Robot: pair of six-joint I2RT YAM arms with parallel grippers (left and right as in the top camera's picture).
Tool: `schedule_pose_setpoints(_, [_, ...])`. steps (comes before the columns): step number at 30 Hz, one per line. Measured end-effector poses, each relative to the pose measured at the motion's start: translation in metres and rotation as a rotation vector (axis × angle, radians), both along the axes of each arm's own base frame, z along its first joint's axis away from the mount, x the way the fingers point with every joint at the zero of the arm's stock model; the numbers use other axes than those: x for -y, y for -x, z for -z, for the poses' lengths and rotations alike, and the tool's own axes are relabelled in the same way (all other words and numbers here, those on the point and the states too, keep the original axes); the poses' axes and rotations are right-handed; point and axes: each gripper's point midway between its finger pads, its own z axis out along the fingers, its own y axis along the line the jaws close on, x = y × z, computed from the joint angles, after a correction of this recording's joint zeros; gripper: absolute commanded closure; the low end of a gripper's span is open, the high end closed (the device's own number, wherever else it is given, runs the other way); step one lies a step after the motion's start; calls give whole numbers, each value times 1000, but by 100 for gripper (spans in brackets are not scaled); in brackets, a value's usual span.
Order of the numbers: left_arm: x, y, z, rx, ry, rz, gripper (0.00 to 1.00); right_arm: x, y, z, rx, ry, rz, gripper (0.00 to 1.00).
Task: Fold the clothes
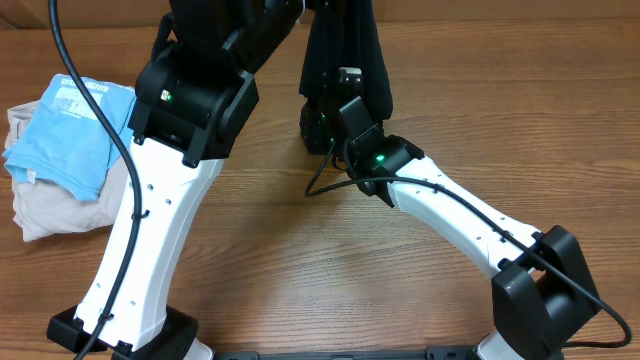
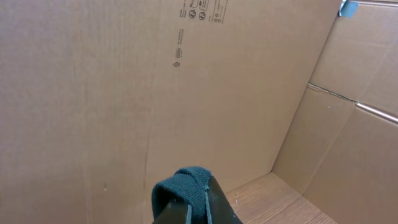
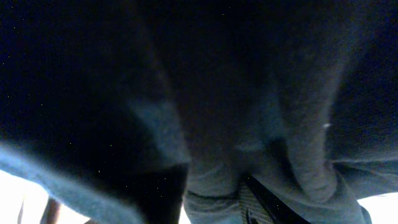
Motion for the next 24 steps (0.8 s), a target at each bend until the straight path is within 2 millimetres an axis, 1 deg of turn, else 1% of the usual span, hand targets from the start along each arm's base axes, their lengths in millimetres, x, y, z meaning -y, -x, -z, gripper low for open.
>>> schedule_pose_setpoints(5, [1, 0, 0, 0, 1, 2, 96, -8, 3, -2, -10, -31, -40, 53])
schedule_pose_setpoints(7, [2, 1, 0, 1, 1, 5, 96, -9, 3, -3, -4, -36, -41, 53])
schedule_pose_setpoints(9, [6, 3, -1, 2, 2, 13, 96, -8, 2, -4, 0, -34, -36, 56])
schedule_pose_setpoints(10, [8, 5, -1, 3, 2, 16, 96, -7, 1, -3, 2, -30, -31, 60])
schedule_pose_setpoints(11, [10, 6, -1, 5, 3, 21, 96, -6, 0, -3, 4, -28, -24, 67])
schedule_pose_setpoints(13, [12, 7, -3, 11, 6, 27, 96, -4, -1, -4, 11, -17, -14, 93])
schedule_pose_setpoints(14, [14, 8, -4, 13, 7, 31, 96, -3, -1, -4, 12, -15, -7, 96])
schedule_pose_setpoints(20, [9, 5, -4, 13, 8, -5, 96, 5, -2, 1, 5, 16, 25, 96])
schedule_pose_setpoints(24, [3, 3, 3, -4, -24, -44, 96, 14, 4, 12, -34, 66, 44, 96])
